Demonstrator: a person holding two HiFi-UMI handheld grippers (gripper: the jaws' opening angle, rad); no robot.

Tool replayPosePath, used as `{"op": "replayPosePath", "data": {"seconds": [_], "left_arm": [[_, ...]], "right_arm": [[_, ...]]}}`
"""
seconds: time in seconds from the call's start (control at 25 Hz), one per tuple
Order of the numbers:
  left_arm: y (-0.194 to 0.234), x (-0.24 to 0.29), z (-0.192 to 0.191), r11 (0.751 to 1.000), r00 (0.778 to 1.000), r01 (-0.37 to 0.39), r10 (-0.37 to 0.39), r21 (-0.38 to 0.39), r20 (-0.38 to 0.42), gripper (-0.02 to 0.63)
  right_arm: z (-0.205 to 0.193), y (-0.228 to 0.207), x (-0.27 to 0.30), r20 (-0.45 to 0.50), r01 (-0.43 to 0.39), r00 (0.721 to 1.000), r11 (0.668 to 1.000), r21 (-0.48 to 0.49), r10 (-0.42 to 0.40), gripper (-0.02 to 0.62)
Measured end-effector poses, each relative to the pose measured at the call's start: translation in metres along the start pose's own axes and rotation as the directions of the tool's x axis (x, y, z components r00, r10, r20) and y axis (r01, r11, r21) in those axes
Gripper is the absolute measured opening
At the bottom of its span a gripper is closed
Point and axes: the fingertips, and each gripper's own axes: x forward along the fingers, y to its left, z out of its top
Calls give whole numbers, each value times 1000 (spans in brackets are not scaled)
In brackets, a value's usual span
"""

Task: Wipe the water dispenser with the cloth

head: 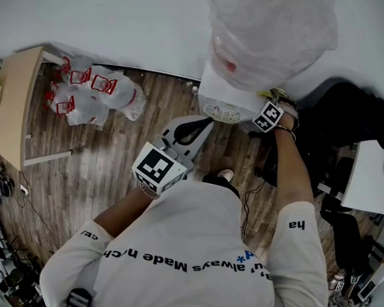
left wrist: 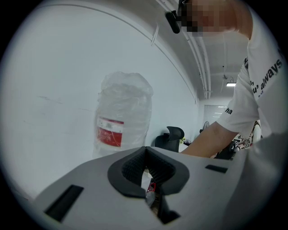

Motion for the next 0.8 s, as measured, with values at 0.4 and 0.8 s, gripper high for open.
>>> {"op": "replayPosePath", "data": {"seconds": [0.4, 0.8], "left_arm": [[-3, -5, 2, 1000, 1000, 4, -4, 2, 5, 17], [-6, -9, 2, 1000, 1000, 11, -11, 5, 16, 17]], "right_arm": [[-2, 11, -11, 1, 3, 1000, 1000, 2, -3, 57], [-4, 25, -20, -2, 3, 1000, 1000, 3, -3, 57]]}}
